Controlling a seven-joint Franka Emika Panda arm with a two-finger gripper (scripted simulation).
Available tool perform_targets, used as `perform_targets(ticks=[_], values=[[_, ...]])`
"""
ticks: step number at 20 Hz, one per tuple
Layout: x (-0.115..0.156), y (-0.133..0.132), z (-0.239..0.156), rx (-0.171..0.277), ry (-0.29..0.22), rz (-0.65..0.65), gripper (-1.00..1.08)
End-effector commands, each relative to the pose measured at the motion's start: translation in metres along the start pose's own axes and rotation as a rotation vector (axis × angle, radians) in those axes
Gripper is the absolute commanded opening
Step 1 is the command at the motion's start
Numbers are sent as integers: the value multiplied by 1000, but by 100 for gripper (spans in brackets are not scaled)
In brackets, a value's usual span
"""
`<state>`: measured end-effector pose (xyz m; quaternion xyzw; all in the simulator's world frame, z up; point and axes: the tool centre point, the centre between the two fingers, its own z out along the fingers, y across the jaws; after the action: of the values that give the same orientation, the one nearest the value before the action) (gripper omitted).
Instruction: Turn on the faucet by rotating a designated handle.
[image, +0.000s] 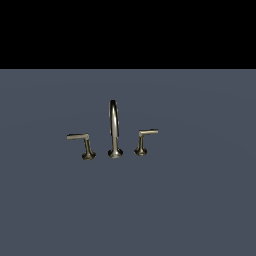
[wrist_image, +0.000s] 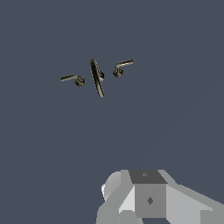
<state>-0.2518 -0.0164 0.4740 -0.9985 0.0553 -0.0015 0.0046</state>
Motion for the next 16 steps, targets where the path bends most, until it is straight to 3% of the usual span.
perform_targets(ticks=[1, 16], values=[[1, -6, 7, 0, 0, 25, -100], [16, -69, 85, -2, 0, 293, -100]])
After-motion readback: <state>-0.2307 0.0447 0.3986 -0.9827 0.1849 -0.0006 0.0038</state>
